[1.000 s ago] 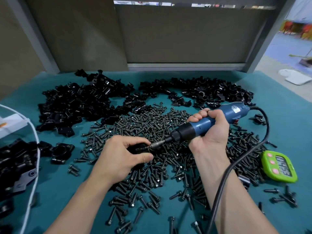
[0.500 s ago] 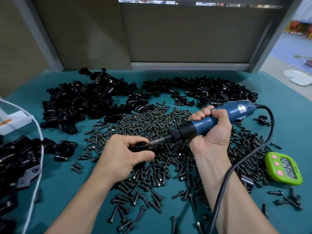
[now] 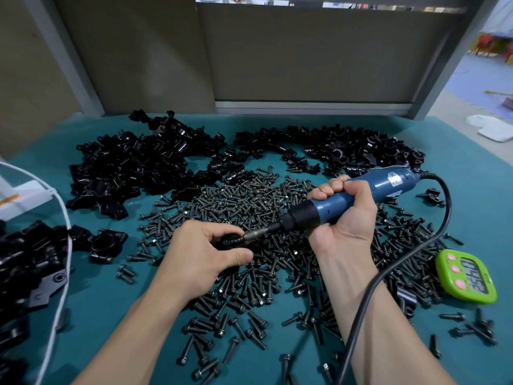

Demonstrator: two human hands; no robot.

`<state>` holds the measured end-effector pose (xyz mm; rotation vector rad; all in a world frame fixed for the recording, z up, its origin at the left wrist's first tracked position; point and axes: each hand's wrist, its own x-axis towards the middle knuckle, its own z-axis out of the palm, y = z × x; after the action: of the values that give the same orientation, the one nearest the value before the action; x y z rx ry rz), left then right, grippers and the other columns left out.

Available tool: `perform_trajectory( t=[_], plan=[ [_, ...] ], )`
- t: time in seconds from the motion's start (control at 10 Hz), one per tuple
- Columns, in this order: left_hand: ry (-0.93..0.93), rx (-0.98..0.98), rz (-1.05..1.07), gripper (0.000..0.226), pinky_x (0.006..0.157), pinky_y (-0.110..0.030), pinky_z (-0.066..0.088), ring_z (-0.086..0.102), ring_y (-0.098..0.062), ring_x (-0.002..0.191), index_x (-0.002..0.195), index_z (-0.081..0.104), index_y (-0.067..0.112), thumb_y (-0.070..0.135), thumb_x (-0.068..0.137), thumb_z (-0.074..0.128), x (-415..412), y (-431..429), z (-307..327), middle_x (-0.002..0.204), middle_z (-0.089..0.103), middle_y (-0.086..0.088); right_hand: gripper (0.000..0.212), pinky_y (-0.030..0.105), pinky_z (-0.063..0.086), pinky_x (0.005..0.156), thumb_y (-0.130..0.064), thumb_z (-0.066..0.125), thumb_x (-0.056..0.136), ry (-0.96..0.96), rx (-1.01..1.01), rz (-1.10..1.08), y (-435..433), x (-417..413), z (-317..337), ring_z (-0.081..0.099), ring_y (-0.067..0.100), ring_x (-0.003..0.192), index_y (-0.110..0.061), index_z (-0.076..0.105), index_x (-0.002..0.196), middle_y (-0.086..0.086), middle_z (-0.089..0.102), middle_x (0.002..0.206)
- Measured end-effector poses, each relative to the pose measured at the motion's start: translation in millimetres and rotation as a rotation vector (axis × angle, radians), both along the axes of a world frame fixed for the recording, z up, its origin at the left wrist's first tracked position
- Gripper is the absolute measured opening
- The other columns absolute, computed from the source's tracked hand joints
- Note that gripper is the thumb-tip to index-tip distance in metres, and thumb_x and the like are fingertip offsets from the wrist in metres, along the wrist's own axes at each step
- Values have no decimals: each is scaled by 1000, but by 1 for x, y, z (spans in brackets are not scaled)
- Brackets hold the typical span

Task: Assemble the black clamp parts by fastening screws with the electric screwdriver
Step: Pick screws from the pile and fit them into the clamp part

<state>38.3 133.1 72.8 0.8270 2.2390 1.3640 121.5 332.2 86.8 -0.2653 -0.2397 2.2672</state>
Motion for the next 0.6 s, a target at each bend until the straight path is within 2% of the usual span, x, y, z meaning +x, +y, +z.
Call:
perform_trajectory(
  t=[0.1, 0.3, 0.5, 0.6],
  plan=[
    [8, -8, 0, 29, 69, -38, 59, 71, -21, 68, 83, 77, 57, 51, 55, 84, 1, 1, 0, 74, 76, 7, 15, 23, 46, 54, -3, 44, 90, -2, 5, -2, 0, 0, 0, 47, 13, 54, -13, 51, 81, -1, 49, 66],
    [29, 0, 7, 29, 55, -17, 49, 62, -5, 56, 80, 75, 60, 52, 54, 84, -1, 0, 0, 73, 75, 9, 15, 24, 46, 52, -3, 44, 91, -8, 1, -7, -2, -1, -1, 47, 13, 53, -13, 50, 81, -1, 50, 65],
    [17, 12, 14, 29, 55, -19, 49, 62, -5, 56, 80, 75, 59, 50, 54, 85, 0, 1, 0, 72, 75, 9, 15, 23, 47, 53, -2, 45, 91, -4, -2, -6, -2, -1, 0, 47, 13, 53, -13, 50, 82, -1, 50, 65],
    [23, 21, 18, 28, 53, -14, 47, 59, -2, 53, 79, 76, 59, 49, 54, 86, -1, 0, -1, 68, 74, 9, 15, 24, 47, 53, -2, 45, 91, -7, -2, -3, -2, -1, 0, 47, 13, 53, -13, 50, 82, -1, 50, 65]
  ],
)
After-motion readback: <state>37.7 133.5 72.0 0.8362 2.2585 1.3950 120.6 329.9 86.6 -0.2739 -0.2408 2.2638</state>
